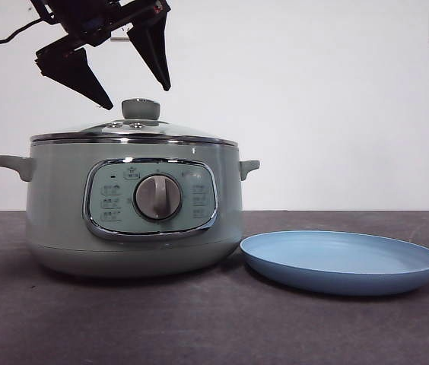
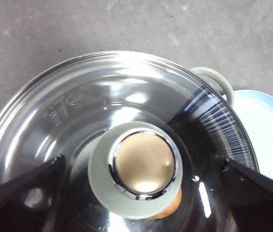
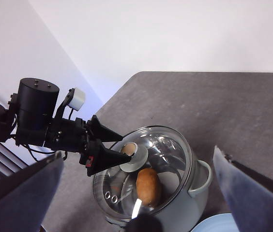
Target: Take the potato out from the steamer,put the potato on the plate,close the lid
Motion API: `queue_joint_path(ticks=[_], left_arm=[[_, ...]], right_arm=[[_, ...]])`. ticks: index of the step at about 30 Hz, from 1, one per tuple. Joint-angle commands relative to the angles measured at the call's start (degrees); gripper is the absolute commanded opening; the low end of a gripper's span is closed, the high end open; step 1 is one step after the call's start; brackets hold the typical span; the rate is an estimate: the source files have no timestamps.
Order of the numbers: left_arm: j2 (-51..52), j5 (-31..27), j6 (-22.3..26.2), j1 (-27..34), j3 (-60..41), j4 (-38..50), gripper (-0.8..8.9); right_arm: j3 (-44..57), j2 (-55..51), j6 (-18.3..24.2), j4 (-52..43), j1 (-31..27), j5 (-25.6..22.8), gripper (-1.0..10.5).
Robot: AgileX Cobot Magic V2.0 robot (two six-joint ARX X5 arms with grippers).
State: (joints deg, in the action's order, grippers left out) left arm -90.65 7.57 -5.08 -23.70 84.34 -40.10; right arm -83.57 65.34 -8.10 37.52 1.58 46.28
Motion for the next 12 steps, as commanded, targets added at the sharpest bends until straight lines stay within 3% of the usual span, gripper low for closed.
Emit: queue_joint_path(ticks=[1,12], left_arm=[[-0.35,-0.46,0.92,-0.33,0.17,0.11,4.29],[-1.97,-1.46,2.16,-0.37,0.17,-0.04,4.26]], right_arm=[[-0.31,0.02,0.48,0.26,0.07,-0.17,6.3],[-0.31,0.02,0.48,0.79,0.07,-0.15,6.3]])
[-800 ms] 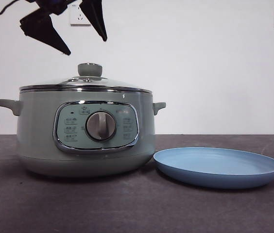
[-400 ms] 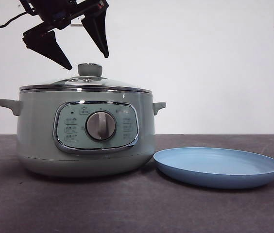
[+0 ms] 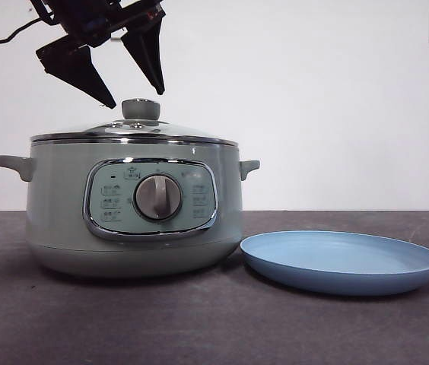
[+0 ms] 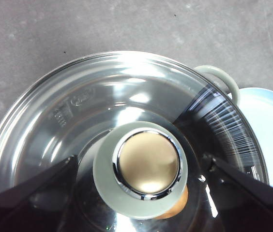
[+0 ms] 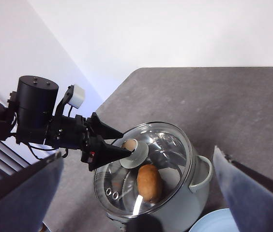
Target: Take the potato out from the steamer,put the potato on the plate,close the lid
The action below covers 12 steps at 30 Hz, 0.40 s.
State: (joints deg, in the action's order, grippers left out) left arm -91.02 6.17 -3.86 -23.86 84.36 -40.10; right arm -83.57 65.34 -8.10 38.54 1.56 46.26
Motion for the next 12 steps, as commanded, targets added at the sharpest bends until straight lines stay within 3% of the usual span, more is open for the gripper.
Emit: queue_joint_path(ticks=[1,7,12], left_arm=[[-1.95,-0.09,0.92,-0.33,0.15,-0.04,4.26],[-2.97,-1.18,0.92,-1.31,0.15,1.07,4.02],[-2.97,-3.13,1.14,-1.62,0.15,1.46,0.79]], right_arm=[[-0.31,0.02,0.50,-0.24,0.09,-0.13,6.3],[-0.31,0.02,0.50,0.20,0.09,-0.15,6.3],[-0.31,0.02,0.50,0.50,0.09,-0.15,6.3]])
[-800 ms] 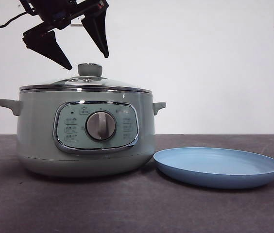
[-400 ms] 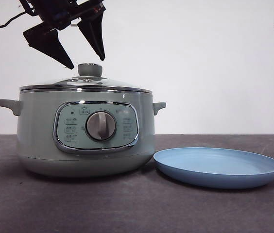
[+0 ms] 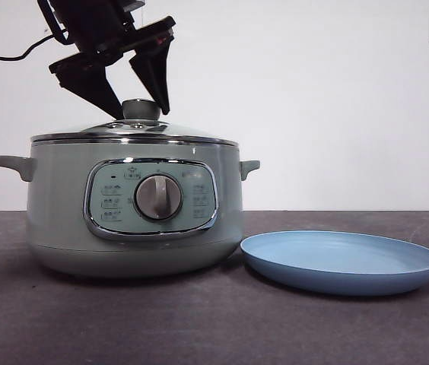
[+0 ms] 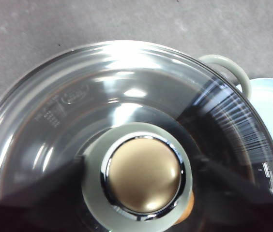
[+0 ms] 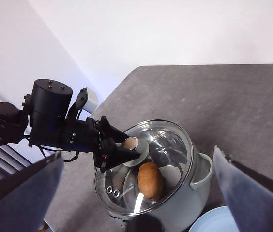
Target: Take the potato out from the steamer,put the potato on the plate,close the lid
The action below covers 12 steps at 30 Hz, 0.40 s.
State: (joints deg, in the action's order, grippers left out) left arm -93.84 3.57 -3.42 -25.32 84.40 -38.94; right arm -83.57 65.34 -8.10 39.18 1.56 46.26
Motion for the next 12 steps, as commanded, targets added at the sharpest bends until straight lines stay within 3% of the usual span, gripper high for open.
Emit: queue_joint_path(ticks=[1,2,12], left_arm=[[-0.15,-0.50,0.81,-0.15,0.11,0.35,0.25],[-0.15,-0.48,0.92,-0.15,0.11,0.46,-0.13],[-0.09,-0.52,2.56,-0.20,7.89,-2.19,-0.09]], right_arm=[[-0.31,0.00,0.50,-0.11,0.09,-0.17,6.3],[-0.31,0.00,0.50,-0.11,0.09,-0.17,6.3],[-0.31,0.02,0.48,-0.09,0.09,-0.31,6.3]])
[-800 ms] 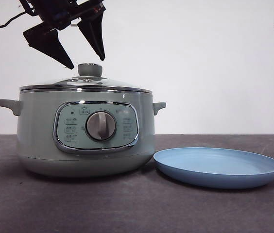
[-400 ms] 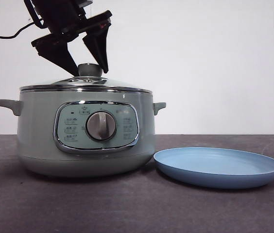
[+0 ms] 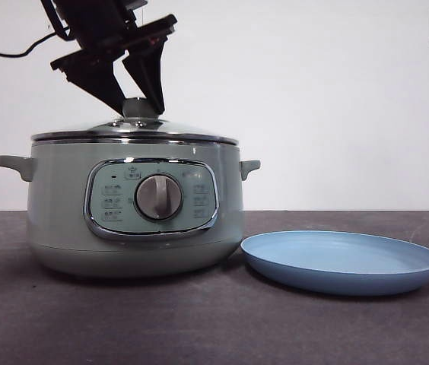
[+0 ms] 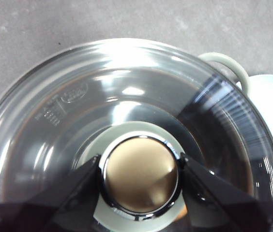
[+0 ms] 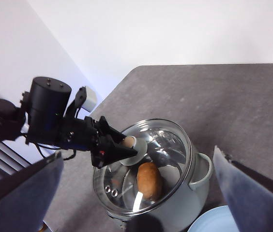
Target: Take the potato out from the steamer,put the potato on the plate,close the lid
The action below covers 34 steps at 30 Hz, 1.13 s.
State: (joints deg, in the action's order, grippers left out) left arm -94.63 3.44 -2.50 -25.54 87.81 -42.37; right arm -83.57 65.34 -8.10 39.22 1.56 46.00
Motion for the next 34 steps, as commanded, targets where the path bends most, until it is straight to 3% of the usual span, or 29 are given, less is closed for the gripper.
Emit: queue_joint_path(ticks=[1,12,20,23,27,34], left_arm=[[0.70,-0.39,2.01,0.02,6.56,0.28,-0.09],[0.81,-0.31,7.06,0.02,33.11,-13.51,-0.09],[1.92,-0.46,10.97,0.04,50.69,-26.03,-0.09],[4.42,-1.57,11.39,0.28,53.37,-26.56,-0.09],[9.49,-7.96,11.80,0.52,54.12,-27.78,-0.09],[18.34,-17.29,12.04,0.52,54.10,-29.53,-0.09]], right_arm=[[-0.31,0.02,0.48,-0.15,0.09,-0.04,6.3],[-0.33,0.02,1.07,-2.49,2.27,0.39,6.3],[-2.71,2.64,1.05,-3.63,7.96,-0.39,6.2],[-6.05,5.51,1.46,-2.14,11.89,-3.89,6.2],[-12.94,11.26,4.39,1.97,17.57,-7.89,6.2],[-26.56,23.89,9.60,9.42,28.87,-18.97,6.2]])
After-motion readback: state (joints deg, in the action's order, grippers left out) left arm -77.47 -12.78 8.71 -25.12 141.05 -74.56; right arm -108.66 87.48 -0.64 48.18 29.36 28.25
